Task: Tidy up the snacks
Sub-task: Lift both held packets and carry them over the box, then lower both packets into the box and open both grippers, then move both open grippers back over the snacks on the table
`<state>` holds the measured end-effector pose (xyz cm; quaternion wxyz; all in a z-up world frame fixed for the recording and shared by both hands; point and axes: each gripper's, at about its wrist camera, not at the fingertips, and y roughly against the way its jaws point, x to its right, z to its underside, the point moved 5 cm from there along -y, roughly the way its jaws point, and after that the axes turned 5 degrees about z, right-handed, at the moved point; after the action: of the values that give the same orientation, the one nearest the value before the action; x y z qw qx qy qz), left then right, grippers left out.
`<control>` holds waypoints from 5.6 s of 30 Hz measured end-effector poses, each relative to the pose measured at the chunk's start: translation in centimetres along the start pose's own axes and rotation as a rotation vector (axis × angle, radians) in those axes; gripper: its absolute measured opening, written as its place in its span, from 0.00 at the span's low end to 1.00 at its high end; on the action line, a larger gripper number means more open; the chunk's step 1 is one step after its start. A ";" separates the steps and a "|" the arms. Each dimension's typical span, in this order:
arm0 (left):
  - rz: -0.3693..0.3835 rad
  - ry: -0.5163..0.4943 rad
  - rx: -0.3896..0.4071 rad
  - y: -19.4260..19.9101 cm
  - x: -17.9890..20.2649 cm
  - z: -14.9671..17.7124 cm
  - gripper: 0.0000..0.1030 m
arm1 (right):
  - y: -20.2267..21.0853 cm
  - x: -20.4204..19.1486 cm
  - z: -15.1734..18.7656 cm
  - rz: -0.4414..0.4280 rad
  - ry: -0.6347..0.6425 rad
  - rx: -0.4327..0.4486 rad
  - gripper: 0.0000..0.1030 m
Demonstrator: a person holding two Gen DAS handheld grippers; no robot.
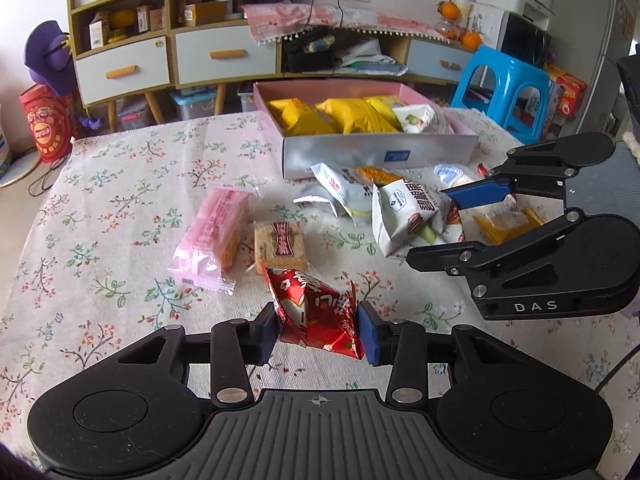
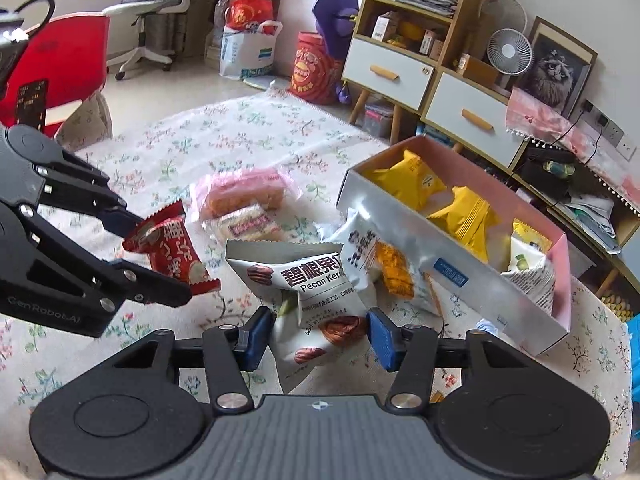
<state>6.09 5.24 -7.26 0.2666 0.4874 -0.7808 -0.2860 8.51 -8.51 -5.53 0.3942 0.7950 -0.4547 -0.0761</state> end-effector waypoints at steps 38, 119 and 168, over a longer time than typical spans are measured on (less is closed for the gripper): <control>-0.017 0.220 0.154 -3.9 0.1 -11.8 0.38 | -0.3 14.0 -4.3 0.114 -0.624 0.122 0.40; -0.116 0.154 0.100 -2.6 0.8 -10.1 0.93 | 3.1 12.9 -2.4 0.200 -0.723 0.075 0.88; -0.138 0.128 0.102 0.2 -6.1 1.7 0.94 | 3.3 5.2 7.2 0.219 -0.432 -0.003 0.90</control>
<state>7.16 11.18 -9.12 0.2702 0.5702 -0.7404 -0.2317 5.89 -17.51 -6.86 0.2950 0.7057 -0.6117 -0.2020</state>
